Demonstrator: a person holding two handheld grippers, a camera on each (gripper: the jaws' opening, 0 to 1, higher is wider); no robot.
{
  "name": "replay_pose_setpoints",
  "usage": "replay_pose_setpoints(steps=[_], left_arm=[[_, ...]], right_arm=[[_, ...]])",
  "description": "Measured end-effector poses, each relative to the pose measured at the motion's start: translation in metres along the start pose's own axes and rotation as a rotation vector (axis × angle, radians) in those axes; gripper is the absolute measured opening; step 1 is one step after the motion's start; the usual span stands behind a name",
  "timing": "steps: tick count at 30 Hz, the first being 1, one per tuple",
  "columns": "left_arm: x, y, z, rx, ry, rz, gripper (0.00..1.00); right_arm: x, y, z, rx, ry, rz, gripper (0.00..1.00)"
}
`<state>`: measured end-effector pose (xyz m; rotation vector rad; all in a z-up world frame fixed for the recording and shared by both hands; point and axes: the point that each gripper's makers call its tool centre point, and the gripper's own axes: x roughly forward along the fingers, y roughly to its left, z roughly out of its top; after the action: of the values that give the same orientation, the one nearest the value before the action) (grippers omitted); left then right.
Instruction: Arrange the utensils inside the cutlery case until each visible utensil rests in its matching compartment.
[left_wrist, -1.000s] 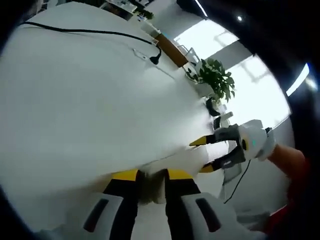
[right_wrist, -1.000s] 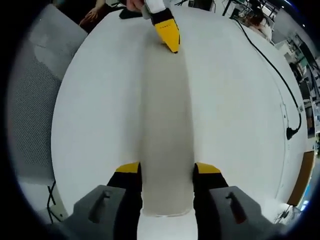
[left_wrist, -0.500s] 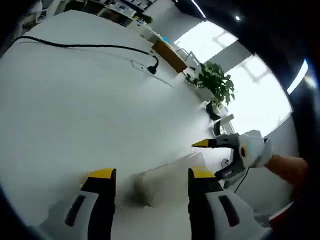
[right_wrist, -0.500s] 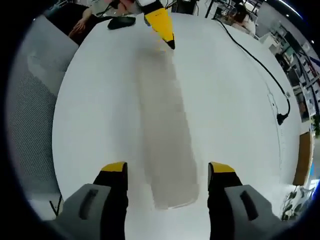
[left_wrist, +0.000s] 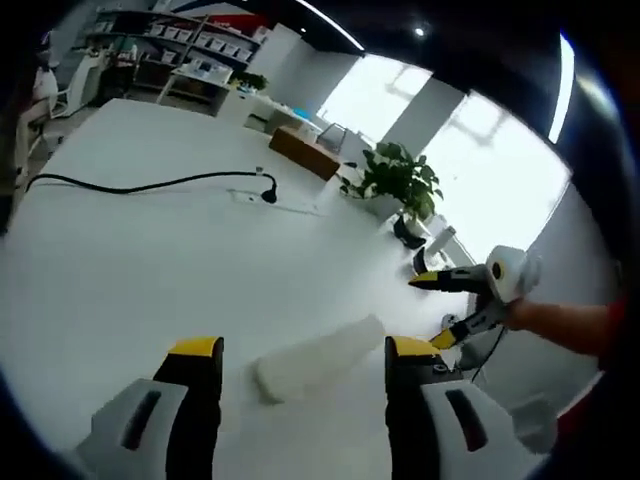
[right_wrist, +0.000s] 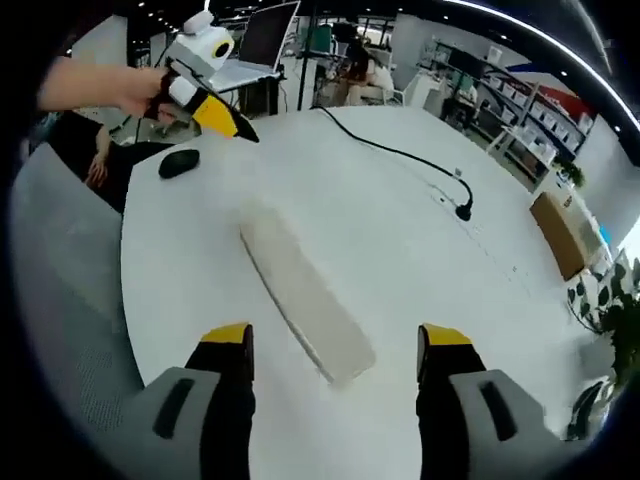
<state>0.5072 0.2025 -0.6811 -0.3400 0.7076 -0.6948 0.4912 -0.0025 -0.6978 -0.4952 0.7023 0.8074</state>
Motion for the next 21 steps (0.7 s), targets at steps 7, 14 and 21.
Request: replay_pose_setpoints(steps=[7, 14, 21], left_arm=[[-0.058, -0.04, 0.011, 0.145, -0.068, -0.013, 0.85], [-0.135, -0.052, 0.012, 0.178, -0.24, 0.092, 1.0], [-0.21, -0.07, 0.002, 0.379, -0.364, 0.287, 1.0]], right_arm=[[-0.076, 0.006, 0.028, 0.145, -0.263, -0.089, 0.53], [-0.138, 0.03, 0.028, 0.278, -0.432, -0.147, 0.61], [-0.19, 0.049, 0.019, 0.447, -0.582, -0.202, 0.64]])
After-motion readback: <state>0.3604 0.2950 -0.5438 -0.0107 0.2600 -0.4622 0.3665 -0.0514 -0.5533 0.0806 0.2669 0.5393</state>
